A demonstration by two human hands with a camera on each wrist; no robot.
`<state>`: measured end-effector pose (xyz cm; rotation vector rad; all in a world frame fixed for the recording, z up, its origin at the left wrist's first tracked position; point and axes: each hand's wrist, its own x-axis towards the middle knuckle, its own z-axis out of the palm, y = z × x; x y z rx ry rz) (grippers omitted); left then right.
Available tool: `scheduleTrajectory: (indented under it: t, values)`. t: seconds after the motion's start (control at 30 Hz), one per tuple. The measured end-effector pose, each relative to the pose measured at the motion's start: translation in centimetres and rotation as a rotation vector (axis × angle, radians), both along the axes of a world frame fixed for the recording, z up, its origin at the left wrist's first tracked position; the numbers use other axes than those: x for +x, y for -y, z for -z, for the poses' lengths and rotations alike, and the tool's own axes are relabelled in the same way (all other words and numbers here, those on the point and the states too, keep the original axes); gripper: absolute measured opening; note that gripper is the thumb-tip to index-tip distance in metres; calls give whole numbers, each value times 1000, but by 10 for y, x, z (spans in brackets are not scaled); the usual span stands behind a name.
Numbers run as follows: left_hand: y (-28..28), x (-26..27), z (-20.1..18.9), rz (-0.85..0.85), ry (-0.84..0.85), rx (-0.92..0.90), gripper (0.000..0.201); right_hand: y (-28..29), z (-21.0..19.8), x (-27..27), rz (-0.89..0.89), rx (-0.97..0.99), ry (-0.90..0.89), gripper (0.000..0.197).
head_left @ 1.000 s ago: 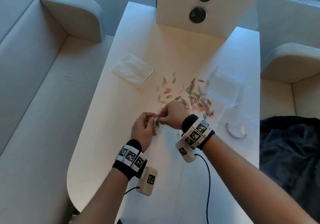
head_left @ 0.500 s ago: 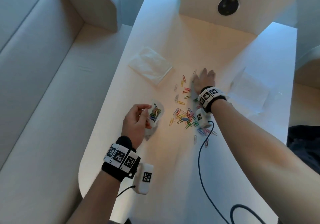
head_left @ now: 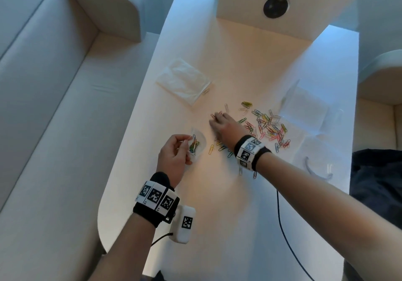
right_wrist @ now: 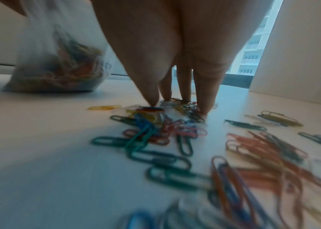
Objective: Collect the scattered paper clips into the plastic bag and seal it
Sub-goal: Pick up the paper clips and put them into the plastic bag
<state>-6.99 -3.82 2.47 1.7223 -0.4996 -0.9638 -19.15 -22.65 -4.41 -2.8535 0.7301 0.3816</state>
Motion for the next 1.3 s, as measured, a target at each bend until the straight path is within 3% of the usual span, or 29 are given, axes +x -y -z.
scheduleTrajectory:
  t: [0.17, 0.27, 0.37, 0.43, 0.5, 0.57, 0.67, 0.77, 0.83, 0.9, 1.0, 1.1, 1.3]
  values:
    - [-3, -11, 5, 53, 20, 44, 17, -11, -9, -19, 47, -8, 100, 15]
    - [-1, -15, 3, 58, -3, 49, 19, -6, -18, -31, 421, 193, 244, 14]
    - [3, -18, 2, 65, -19, 62, 19, -2, -29, -49, 986, 610, 464, 17]
    - [8, -20, 2, 72, -33, 69, 18, -8, -44, -54, 1279, 1101, 715, 22]
    - [12, -23, 2, 79, -44, 79, 17, -18, -58, -51, 1358, 1455, 923, 26]
    - [15, -27, 1, 88, -45, 91, 16, -30, -70, -40, 1270, 1576, 952, 27]
    - [15, -30, -4, 107, -14, 89, 14, -45, -82, -25, 1060, 1467, 747, 22]
    - [14, -31, -10, 117, 31, 70, 14, -52, -92, -11, 770, 968, 372, 20]
    - [14, -30, -12, 119, 48, 61, 15, -56, -97, -2, 591, 677, 230, 28]
    - [15, -27, -12, 112, 54, 55, 15, -58, -101, 3, 537, 620, 239, 30]
    - [15, -20, -9, 88, 76, 62, 15, -44, -102, 4, 538, 647, 349, 17]
    - [11, -13, -8, 65, 70, 65, 15, 0, -85, 14, 518, 382, 401, 23]
    - [7, -6, -10, 61, 89, 67, 14, 54, -29, 53, 167, 150, -3, 60]
